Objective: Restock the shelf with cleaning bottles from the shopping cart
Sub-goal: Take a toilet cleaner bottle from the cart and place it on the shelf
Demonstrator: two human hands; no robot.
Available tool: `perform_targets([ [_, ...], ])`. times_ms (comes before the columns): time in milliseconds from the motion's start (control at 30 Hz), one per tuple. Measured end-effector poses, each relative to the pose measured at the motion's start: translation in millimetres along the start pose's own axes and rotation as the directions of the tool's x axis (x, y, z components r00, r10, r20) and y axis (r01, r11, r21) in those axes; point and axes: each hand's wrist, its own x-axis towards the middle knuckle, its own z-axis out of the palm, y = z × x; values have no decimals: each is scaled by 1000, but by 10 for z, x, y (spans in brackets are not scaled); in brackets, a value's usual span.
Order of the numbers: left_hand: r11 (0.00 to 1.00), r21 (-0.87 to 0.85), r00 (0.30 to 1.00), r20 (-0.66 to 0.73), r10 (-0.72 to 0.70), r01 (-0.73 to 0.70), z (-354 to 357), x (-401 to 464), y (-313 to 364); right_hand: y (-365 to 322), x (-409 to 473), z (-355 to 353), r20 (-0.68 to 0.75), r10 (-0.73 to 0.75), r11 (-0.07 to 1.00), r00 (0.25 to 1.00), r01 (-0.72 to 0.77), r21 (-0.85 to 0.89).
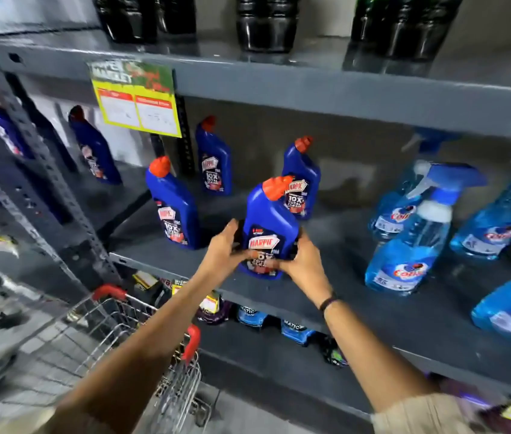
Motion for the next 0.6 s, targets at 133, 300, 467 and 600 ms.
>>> perform_targets([
  [133, 1000, -1, 997, 75, 6, -6, 166, 241, -58, 155, 184, -15, -42, 13, 998, 999, -15, -62],
  [300, 998, -64, 996, 88, 7, -1, 240, 320, -160, 226, 236, -9, -57, 11, 997, 998, -15, -72],
  [467, 997, 36, 976, 203, -73, 68, 222, 300, -338, 381, 104, 9, -9, 79, 994, 997, -79, -72],
  [600, 982, 172, 974, 197, -114, 80, 302, 276, -445, 534, 61, 39, -10, 104, 973, 995, -104, -205],
])
